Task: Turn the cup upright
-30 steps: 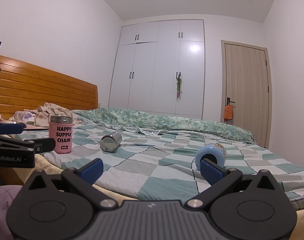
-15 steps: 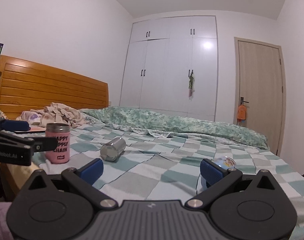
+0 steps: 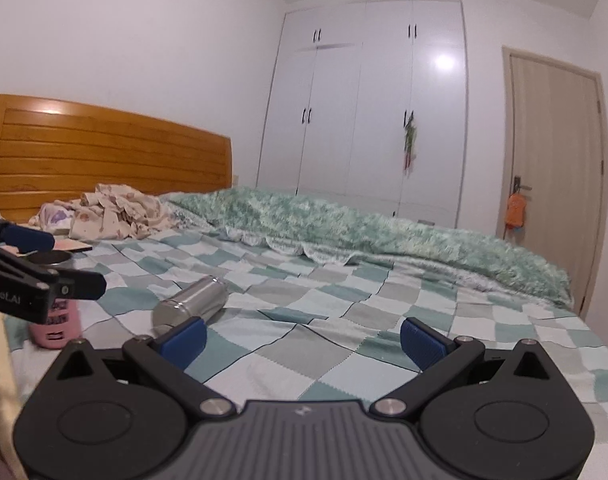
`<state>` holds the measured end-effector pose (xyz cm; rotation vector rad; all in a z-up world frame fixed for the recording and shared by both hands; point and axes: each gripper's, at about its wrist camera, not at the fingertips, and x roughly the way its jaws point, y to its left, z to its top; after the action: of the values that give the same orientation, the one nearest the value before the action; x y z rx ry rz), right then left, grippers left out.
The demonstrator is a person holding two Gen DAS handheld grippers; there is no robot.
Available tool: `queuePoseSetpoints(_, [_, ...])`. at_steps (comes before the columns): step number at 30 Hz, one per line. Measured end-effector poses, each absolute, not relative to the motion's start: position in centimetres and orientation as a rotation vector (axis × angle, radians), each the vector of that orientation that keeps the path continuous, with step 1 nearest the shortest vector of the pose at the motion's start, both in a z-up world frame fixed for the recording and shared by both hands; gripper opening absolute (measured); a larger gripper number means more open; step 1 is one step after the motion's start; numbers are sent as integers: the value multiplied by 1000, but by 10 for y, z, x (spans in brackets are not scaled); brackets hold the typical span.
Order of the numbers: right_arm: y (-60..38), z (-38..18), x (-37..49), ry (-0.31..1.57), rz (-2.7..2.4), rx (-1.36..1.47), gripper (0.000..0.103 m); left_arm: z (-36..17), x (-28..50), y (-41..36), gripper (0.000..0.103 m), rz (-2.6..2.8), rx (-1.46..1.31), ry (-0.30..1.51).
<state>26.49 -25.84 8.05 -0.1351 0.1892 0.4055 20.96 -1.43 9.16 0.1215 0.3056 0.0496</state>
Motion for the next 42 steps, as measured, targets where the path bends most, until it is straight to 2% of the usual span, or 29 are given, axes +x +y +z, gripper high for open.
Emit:
queuePoseSetpoints(14, [-226, 84, 432, 396, 392, -72, 103, 81, 363, 7, 103, 219, 69, 553])
queuePoseSetpoints(22, [-202, 64, 475, 497, 369, -103, 103, 55, 425, 25, 103, 308, -2, 703])
queuePoseSetpoints(24, [-199, 60, 478, 509, 369, -104, 103, 48, 434, 26, 91, 332, 2, 732])
queuePoseSetpoints(26, [-197, 58, 479, 506, 375, -104, 103, 43, 441, 30, 59, 299, -44, 765])
queuePoseSetpoints(33, [-198, 61, 463, 506, 387, -79, 103, 51, 423, 21, 59, 227, -72, 758])
queuePoseSetpoints(42, [-215, 82, 401, 483, 372, -46, 103, 79, 366, 6, 58, 117, -92, 718])
